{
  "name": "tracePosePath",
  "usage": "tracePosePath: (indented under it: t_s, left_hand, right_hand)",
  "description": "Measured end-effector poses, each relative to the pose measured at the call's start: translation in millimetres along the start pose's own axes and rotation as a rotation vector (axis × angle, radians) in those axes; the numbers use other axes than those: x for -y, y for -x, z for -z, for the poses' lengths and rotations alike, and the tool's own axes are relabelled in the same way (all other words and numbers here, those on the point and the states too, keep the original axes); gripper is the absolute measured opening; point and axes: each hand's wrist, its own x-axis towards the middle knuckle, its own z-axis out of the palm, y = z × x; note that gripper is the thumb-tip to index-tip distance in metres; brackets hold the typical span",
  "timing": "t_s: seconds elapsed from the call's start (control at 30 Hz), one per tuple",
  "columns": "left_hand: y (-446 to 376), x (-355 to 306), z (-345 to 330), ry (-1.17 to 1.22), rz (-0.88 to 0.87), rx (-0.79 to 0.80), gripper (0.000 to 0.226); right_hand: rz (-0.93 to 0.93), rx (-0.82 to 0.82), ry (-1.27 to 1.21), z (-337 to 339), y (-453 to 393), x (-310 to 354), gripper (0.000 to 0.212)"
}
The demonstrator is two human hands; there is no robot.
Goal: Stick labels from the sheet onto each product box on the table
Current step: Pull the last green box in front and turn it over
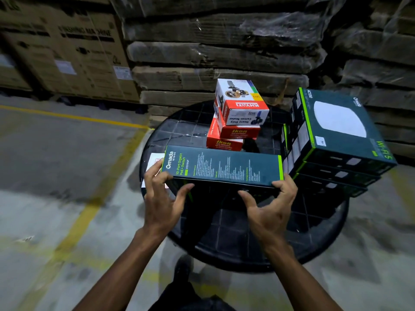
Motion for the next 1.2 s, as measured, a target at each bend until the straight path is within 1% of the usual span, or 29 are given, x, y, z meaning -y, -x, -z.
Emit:
tracePosePath:
  t_s: [0.1, 0.17, 0.27, 0.4, 0.53, 0.63, 0.8, 0.87, 1.0, 1.07, 1.13, 1.2]
  left_hand:
    - [-2.0, -3.1, 3.1, -0.051, 0.018, -0.001, 0.045]
    - [-5.7, -4.9, 3.8, -0.103, 0.036, -0.013, 0.046]
    - [-16.4, -5.1, 4.4, -0.149, 0.079, 0.003, 0.044]
    - [-38.9, 4.3, -2.1, -0.231, 0.187, 0.169, 0.043]
    - [-56.4, 23.5, -22.2, -0.318, 0.354, 0.371, 0.046]
    - [-67.0, 46.1, -40.9, -0.292, 0.392, 0.455, 0.044]
    - [-79.9, 90.2, -85.0, -0.385, 0.48, 0.665, 0.041]
    - [-79.6, 107.3, -102.0, -0.391, 0.527, 0.731, 0.041]
    - [-80.4, 134.6, -125.3, -0.408, 0.603, 0.809, 0.041]
    - [-85.2, 149.3, -135.8, -0.39, 0.615, 0.839, 0.044]
    - [-88.6, 165.1, -145.9, -0.291, 0.611, 0.888, 0.053]
    - [-84.8, 180.5, -151.5, -0.191, 0.587, 0.97, 0.062]
  right_hand:
    - [-0.026, 0.037, -0.015, -0.5, -0.7, 4.3, 0.073]
    - [-0.04, 0.066, -0.006, -1.5, -3.5, 9.1, 0.067]
    - [-0.046, 0.112, 0.078, -3.3, -10.9, 16.6, 0.061]
    - [-0.1, 0.191, 0.219, -11.4, -26.4, 14.4, 0.058]
    - [-0.259, 0.301, 0.346, -32.1, -40.1, 2.6, 0.061]
    - [-0.356, 0.361, 0.413, -54.3, -49.9, -7.9, 0.062]
    - [-0.54, 0.501, 0.475, -97.7, -65.6, -38.2, 0.071]
    - [-0.585, 0.546, 0.491, -114.3, -67.8, -53.8, 0.072]
    - [-0.628, 0.628, 0.55, -138.0, -77.3, -78.4, 0.073]
    - [-0.632, 0.644, 0.542, -149.1, -82.4, -89.0, 0.073]
    - [-0.636, 0.656, 0.492, -158.0, -86.2, -98.8, 0.075]
    - [-0.642, 0.724, 0.474, -163.5, -85.1, -106.8, 0.076]
